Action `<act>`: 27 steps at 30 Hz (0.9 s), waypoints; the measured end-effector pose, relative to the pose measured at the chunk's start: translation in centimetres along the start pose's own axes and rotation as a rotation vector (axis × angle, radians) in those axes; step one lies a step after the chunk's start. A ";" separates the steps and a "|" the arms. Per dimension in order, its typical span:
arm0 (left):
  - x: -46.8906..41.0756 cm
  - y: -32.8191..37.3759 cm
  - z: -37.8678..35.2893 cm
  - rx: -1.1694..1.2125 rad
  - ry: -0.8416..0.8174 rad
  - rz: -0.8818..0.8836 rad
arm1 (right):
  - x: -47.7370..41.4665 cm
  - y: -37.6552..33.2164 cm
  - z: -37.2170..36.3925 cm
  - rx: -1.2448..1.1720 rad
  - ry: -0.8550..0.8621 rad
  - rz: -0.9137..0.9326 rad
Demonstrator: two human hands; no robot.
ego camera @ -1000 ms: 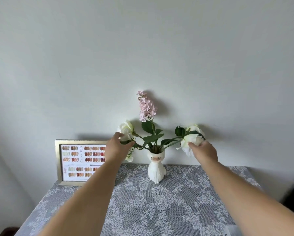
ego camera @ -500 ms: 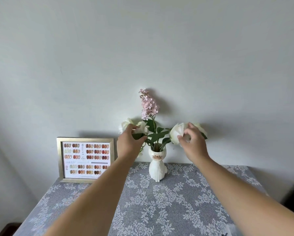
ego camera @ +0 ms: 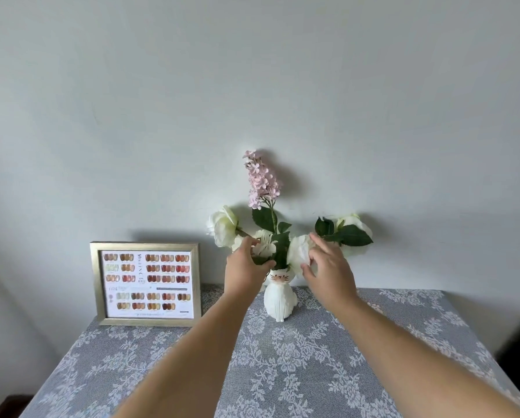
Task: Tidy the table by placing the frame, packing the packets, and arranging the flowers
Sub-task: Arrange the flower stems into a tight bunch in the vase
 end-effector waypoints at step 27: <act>-0.8 -1.2 1.5 -0.124 -0.044 -0.132 | -6.6 -3.6 -1.2 0.288 -0.267 0.259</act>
Point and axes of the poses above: each hand's wrist, its own x-axis away from the middle knuckle, its own z-axis out of the back of the hand, y = z × x, the point moved 9 cm from there along -x, towards the middle knuckle, and after that the axes turned 6 degrees about z, right-handed, at the moved point
